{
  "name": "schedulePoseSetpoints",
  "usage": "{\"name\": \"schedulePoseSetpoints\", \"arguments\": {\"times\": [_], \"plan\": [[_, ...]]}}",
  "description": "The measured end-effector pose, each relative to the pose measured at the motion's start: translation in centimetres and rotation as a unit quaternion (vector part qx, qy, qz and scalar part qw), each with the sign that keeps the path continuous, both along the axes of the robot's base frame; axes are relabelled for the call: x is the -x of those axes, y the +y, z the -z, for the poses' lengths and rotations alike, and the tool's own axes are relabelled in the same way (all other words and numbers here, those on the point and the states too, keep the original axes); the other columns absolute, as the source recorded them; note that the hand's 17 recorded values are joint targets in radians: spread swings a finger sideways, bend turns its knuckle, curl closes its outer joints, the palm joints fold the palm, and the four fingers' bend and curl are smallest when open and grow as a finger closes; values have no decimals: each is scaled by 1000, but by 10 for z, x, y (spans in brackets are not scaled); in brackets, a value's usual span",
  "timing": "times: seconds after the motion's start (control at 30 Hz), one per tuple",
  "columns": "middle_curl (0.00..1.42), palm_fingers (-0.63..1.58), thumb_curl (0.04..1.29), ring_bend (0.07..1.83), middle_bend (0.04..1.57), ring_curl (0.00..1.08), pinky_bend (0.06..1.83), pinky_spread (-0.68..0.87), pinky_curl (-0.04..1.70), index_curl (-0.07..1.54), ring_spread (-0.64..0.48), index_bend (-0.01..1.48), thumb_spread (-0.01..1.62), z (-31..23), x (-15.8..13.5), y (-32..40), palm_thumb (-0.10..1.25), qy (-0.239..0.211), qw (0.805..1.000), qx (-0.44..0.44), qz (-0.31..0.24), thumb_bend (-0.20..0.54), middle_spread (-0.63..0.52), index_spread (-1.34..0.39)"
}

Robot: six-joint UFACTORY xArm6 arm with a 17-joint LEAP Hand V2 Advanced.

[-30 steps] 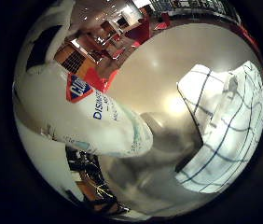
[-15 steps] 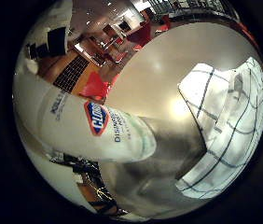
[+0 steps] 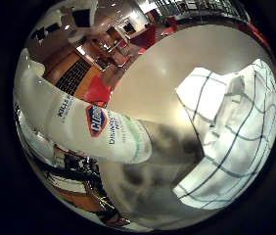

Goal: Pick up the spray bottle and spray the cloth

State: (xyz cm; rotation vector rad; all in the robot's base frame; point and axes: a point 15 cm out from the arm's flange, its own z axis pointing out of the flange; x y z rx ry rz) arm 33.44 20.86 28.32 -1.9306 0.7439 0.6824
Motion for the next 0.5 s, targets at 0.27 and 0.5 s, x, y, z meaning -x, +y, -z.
{"name": "schedulePoseSetpoints", "arguments": {"times": [0.27, 0.5], "plan": [[472, 181, 373, 769, 493, 378, 513, 387, 637, 464, -80, 244, 1080, -8, -5, -37, 605, -23, 999, 36, 25, -25, -38, -269], [455, 240, 360, 710, 427, 363, 472, 412, 575, 443, -76, 188, 1075, -17, -5, -55, 599, -22, 997, 61, 48, -25, -34, -267]]}}
